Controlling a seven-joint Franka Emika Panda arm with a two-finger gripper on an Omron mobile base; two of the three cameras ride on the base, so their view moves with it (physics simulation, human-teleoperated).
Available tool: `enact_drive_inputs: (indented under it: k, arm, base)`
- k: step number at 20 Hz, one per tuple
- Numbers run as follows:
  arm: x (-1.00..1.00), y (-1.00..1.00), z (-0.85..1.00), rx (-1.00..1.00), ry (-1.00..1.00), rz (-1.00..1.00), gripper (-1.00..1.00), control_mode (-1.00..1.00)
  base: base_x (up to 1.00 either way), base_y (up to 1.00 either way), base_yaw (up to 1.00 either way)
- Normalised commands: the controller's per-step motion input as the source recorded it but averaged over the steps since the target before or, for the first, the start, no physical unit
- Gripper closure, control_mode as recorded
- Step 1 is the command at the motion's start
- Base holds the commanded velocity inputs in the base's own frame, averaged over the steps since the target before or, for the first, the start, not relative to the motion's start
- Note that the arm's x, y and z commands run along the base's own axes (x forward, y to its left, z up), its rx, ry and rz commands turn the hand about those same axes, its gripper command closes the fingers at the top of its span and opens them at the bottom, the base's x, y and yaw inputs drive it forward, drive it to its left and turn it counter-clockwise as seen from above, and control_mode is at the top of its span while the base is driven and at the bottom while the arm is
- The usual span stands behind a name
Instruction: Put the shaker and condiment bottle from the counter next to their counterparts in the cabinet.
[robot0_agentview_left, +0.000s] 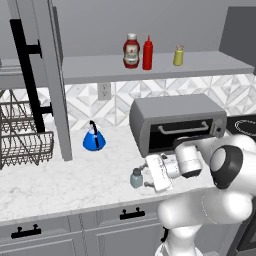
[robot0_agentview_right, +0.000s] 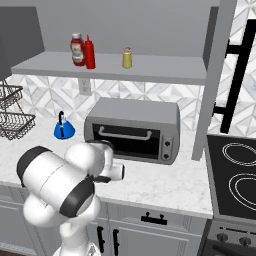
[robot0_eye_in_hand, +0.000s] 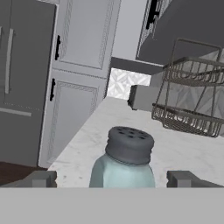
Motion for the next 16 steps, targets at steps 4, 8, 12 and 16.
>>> enact_drive_inputs:
  k: [4, 8, 12, 16]
  arm:
    - [-0.1, 0.32, -0.1, -0.05, 0.02, 0.0, -1.0, -1.0]
    - [0.0, 0.41, -0.04, -0.02, 0.01, 0.0, -1.0, -1.0]
    - [0.0, 0.41, 0.0, -0.01, 0.0, 0.0, -1.0, -1.0]
    - [0.0, 0.1, 0.0, -0.01, 0.02, 0.0, 1.0, -1.0]
  base:
    - [0.0, 0.0, 0.0]
    - [0.0, 0.0, 0.0]
    - [0.0, 0.0, 0.0]
    - [0.0, 0.0, 0.0]
